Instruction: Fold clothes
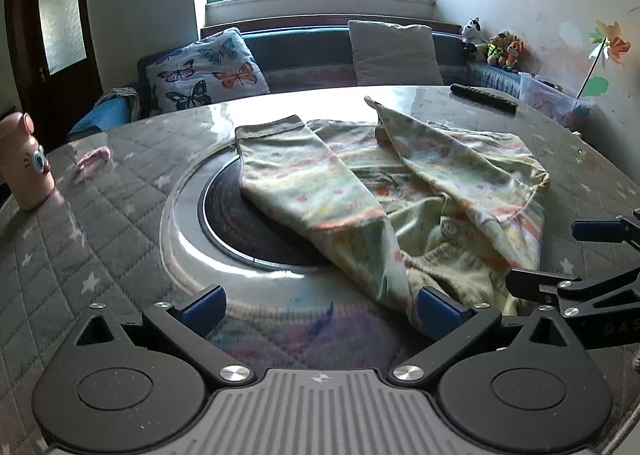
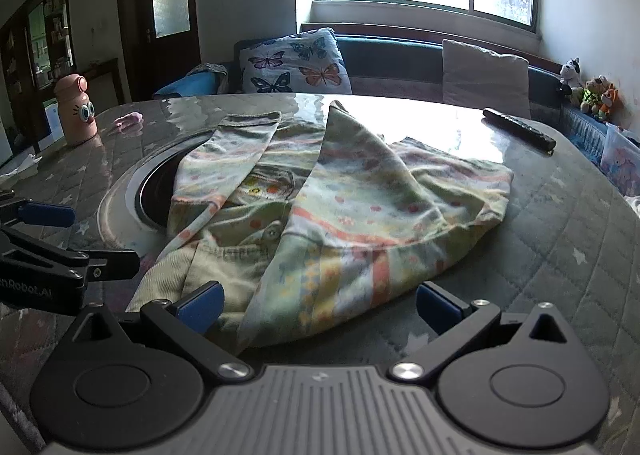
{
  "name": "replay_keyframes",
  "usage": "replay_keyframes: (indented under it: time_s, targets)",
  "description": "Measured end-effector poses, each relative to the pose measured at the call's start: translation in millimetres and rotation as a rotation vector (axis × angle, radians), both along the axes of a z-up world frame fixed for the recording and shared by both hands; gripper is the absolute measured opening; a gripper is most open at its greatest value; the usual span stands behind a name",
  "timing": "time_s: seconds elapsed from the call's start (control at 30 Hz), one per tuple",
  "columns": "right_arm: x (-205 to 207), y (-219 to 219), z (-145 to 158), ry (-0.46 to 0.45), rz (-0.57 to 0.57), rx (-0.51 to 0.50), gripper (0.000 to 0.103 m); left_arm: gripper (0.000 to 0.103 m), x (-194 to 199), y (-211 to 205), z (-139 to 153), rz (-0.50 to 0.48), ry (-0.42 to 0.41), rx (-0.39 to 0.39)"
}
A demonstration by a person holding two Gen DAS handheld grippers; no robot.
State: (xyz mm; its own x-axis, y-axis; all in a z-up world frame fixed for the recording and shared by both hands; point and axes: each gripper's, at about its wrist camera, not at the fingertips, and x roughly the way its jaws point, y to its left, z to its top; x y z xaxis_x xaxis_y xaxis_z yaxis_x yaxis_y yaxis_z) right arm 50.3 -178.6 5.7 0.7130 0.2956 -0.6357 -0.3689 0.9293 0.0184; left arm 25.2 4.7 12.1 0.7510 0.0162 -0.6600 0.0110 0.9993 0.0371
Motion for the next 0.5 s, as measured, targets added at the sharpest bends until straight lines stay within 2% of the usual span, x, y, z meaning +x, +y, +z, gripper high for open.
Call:
replay_keyframes:
  time_s: [0.27,0.5]
  targets:
    - [34,1,5,-0.002,-0.009,-0.010,0.103,0.101,30,-1,4,-0.013,0.001,0.022]
    - [75,6,12,-0.015,-0.010,-0.017,0.099,0.092,65,3,4,-0.017,0.018,0.031]
